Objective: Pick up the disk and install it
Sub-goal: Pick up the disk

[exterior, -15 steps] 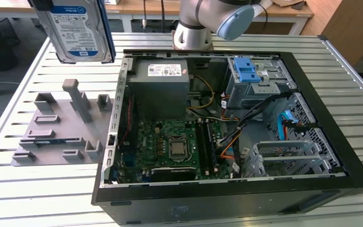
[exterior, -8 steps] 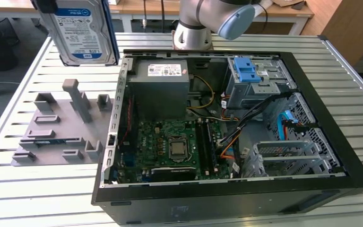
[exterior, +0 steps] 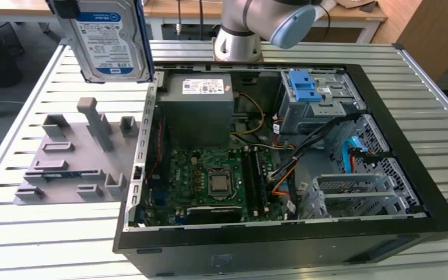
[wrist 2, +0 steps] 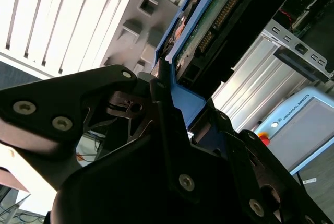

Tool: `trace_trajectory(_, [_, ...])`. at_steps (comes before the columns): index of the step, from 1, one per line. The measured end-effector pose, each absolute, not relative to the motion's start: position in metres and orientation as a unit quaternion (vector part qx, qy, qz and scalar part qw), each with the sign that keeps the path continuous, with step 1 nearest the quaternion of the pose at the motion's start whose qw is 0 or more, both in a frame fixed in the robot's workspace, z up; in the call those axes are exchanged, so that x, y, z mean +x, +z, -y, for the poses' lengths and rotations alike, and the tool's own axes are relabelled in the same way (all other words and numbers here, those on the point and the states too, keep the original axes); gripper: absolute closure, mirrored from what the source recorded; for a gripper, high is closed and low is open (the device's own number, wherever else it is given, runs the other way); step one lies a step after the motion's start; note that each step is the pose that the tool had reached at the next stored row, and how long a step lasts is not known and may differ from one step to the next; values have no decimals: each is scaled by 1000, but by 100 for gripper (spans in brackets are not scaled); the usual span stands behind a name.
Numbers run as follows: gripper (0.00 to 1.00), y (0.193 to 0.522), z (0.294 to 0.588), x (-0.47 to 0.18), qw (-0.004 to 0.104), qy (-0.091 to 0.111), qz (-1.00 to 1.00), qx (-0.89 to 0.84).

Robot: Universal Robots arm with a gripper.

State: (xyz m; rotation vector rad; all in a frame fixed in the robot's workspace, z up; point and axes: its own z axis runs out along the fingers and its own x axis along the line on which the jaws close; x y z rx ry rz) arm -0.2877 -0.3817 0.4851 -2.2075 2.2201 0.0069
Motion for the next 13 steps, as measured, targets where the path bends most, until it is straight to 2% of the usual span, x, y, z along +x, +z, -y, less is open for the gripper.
trace_trajectory(13, [64, 485, 386, -269, 5, 2, -709, -705])
